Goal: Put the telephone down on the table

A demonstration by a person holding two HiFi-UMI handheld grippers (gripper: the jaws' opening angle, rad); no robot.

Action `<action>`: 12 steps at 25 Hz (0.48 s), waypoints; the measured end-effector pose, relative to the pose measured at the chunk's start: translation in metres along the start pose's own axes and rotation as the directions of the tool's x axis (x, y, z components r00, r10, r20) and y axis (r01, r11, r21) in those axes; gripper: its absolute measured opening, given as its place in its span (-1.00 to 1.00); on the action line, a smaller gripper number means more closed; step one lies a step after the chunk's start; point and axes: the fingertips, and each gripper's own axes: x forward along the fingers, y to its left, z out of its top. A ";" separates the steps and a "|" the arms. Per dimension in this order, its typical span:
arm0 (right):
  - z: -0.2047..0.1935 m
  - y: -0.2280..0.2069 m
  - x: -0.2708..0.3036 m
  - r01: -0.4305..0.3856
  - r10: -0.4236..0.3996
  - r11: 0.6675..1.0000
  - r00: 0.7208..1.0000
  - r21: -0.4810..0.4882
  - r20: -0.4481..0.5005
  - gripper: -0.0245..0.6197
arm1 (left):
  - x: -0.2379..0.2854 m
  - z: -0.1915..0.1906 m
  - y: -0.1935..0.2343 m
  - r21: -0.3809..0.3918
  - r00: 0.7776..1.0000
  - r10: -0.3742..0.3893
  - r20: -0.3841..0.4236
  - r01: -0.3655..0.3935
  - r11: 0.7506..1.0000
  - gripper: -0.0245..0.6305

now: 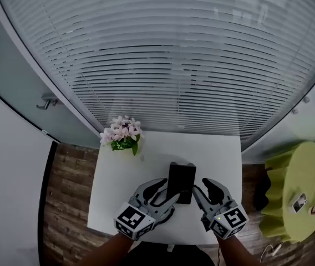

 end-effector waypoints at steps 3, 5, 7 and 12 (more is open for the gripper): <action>0.034 0.027 -0.013 -0.028 0.033 0.998 0.997 -0.063 0.070 -0.63 | -0.018 0.026 -0.014 0.036 0.998 0.026 0.049 -0.028 0.999 -0.40; 0.052 0.046 -0.020 -0.059 0.071 0.990 0.994 -0.127 0.088 -0.76 | -0.029 0.042 -0.021 0.046 0.994 0.037 0.101 -0.041 0.998 -0.70; 0.065 0.063 -0.026 -0.086 0.105 0.978 0.990 -0.192 0.095 -0.80 | -0.036 0.056 -0.027 0.053 0.988 0.048 0.147 -0.056 0.997 -0.85; 0.078 0.085 -0.038 -0.104 0.139 0.954 0.985 -0.282 0.104 -0.81 | -0.047 0.076 -0.044 0.116 0.979 0.041 0.201 -0.065 0.991 -0.90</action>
